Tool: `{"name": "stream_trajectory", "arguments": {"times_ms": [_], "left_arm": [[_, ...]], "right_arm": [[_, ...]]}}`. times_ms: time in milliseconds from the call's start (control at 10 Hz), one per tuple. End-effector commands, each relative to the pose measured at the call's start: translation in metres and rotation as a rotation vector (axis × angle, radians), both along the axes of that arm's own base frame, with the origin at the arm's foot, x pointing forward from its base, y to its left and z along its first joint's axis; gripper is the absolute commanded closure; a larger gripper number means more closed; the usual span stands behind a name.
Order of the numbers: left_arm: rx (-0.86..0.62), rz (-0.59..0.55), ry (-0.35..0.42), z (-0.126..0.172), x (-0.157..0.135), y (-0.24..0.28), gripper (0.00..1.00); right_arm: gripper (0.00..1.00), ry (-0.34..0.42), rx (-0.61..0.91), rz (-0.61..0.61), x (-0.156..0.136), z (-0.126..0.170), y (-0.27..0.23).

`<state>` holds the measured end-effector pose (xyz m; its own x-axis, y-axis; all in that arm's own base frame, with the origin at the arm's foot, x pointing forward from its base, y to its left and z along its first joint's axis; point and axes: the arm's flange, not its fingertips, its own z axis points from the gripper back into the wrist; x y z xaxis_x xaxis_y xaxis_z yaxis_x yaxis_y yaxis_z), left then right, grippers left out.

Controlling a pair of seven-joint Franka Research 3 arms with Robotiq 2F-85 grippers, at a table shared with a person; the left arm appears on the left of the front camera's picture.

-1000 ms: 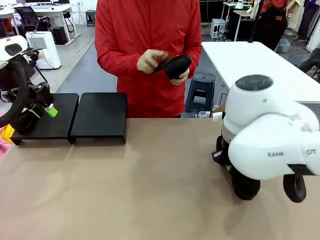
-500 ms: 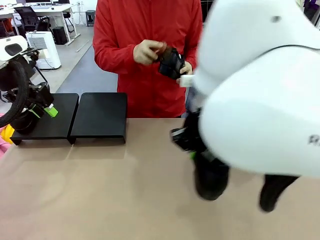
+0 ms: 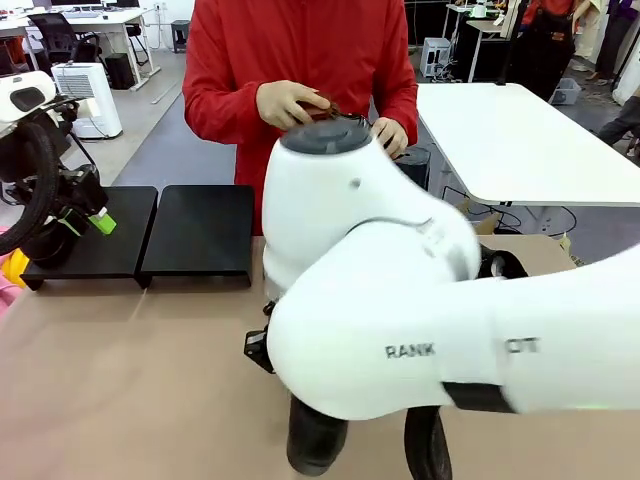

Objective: Organize the shoes by placing them on the stand.
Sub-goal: Pick up one Shoe and place it in the middle of the table.

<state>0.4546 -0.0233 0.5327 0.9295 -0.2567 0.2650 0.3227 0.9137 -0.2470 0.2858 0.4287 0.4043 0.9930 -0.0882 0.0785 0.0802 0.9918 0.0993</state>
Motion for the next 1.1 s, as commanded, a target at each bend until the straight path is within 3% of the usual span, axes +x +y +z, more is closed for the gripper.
{"name": "stream_trajectory", "arguments": {"times_ms": [0,200,700,800,1000], "left_arm": [[-0.010,0.001,-0.011,-0.001,-0.002,0.001,0.46],[-0.010,0.001,-0.011,-0.001,-0.002,0.001,0.46],[-0.010,0.001,-0.011,-0.001,-0.002,0.001,0.46],[-0.010,0.001,-0.011,-0.001,-0.002,0.001,0.46],[-0.010,0.001,-0.011,-0.001,-0.002,0.001,0.46]], "right_arm": [[1.00,-0.070,-0.010,-0.040,0.010,-0.004,0.017],[1.00,-0.107,0.014,-0.027,0.020,-0.020,0.019],[1.00,-0.094,0.005,0.013,0.045,-0.051,0.023],[0.88,-0.095,0.011,0.005,0.047,-0.048,0.023],[0.48,-0.087,0.028,-0.009,0.048,-0.041,0.018]]}}
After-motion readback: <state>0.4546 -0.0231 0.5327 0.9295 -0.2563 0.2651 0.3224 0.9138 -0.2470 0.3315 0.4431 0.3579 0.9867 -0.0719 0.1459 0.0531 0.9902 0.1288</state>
